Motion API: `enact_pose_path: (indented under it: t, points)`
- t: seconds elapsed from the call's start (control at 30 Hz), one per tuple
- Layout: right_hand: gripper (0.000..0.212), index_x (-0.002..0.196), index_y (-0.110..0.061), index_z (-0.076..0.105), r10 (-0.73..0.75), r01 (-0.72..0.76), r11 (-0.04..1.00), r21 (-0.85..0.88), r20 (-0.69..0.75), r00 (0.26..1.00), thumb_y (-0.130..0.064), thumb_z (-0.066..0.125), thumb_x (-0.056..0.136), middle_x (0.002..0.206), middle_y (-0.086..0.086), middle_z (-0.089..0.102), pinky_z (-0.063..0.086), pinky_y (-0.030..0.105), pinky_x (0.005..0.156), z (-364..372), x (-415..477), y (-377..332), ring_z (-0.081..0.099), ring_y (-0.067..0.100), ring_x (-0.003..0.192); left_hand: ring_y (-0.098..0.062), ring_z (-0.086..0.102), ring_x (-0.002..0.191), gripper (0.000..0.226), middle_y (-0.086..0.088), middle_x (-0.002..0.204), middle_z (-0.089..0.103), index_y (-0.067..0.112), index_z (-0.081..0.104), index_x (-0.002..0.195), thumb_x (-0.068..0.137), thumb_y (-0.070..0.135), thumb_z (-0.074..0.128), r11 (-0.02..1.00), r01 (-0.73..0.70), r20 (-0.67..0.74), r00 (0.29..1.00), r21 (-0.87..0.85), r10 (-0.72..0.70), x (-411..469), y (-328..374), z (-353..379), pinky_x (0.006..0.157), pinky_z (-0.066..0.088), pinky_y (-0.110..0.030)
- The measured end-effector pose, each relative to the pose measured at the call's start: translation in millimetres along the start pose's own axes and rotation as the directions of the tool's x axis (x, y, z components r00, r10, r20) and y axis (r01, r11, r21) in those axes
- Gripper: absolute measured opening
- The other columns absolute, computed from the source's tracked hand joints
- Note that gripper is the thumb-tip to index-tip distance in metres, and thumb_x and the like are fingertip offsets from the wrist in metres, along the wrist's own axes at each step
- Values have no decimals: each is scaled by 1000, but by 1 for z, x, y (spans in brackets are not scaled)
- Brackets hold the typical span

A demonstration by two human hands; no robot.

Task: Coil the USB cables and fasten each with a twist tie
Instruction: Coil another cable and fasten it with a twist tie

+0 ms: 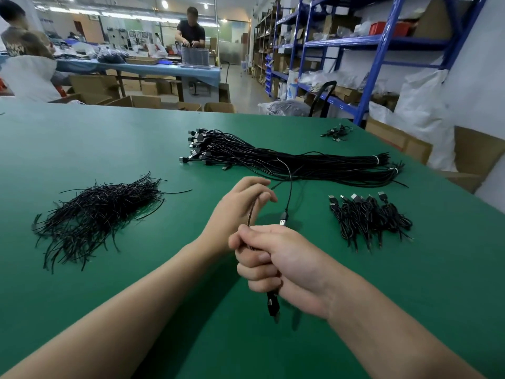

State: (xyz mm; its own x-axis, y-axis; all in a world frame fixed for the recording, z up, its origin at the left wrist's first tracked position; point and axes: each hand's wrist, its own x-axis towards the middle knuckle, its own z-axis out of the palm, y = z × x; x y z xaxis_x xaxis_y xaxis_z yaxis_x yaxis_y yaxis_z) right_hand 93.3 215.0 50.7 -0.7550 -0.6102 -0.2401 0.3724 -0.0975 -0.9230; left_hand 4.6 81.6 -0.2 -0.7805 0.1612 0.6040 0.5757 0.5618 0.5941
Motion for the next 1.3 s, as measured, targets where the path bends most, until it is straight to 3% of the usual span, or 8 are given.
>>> enact_pose_path:
  t: [0.2,0.43,0.57,0.7,0.8,1.03,1.13,1.3]
  points:
    - [27,94,-9,57,30,-30,999,-24,2,1000,-23,40,109,57,-9,32,21,16,41,-26,-5,4,23,5,47,-16,60,111,28,7,117,68,12,68,89,105,22,48,955,-146,-95,980,259,175,2,5,-50,92,48,-39]
    - [32,98,-16,73,-2,32,955,-293,102,995,-28,44,108,60,-8,35,24,16,44,-29,3,1,27,7,52,-18,52,81,31,3,88,52,11,66,89,103,30,46,954,-191,-137,964,229,226,-12,31,-90,73,45,-33]
    - [31,99,-19,76,13,32,941,-336,130,991,-27,48,107,61,-8,41,24,17,45,-31,4,0,27,7,53,-17,45,79,27,3,85,44,17,71,100,102,34,50,884,-251,-7,961,395,276,-19,36,-109,69,36,-30]
    - [30,99,-14,73,67,-39,971,-236,111,992,-21,45,107,62,-6,41,20,18,47,-31,5,4,28,7,55,-17,52,86,29,4,99,51,26,66,123,99,34,53,814,-276,197,959,510,202,-33,30,-110,74,40,-32]
    - [34,89,-14,74,89,-76,988,-133,97,991,-20,45,106,61,-6,34,15,20,46,-26,5,4,20,10,56,-14,56,88,33,9,106,48,27,60,133,105,30,43,907,-243,302,943,345,138,-50,29,-92,80,48,-35]
    - [34,82,-18,60,109,-94,993,-78,227,968,-37,44,105,58,-8,21,15,18,43,-22,-2,4,17,7,51,-15,54,82,34,7,95,47,32,64,131,105,34,43,961,-163,257,961,223,103,-64,22,-69,74,48,-33]
    - [31,82,-18,60,-13,-4,998,69,244,970,-34,45,104,57,-9,22,18,16,41,-14,-2,1,18,6,50,-16,56,85,28,7,94,48,43,57,125,106,40,36,991,-85,253,966,104,56,-70,24,-61,79,49,-33]
    - [25,92,-11,59,-340,319,867,383,-11,940,-25,42,104,55,-9,29,21,17,39,-3,5,-23,25,5,45,-7,44,76,16,25,86,46,35,49,118,106,34,38,979,-104,272,961,174,54,-81,29,-50,74,42,-27]
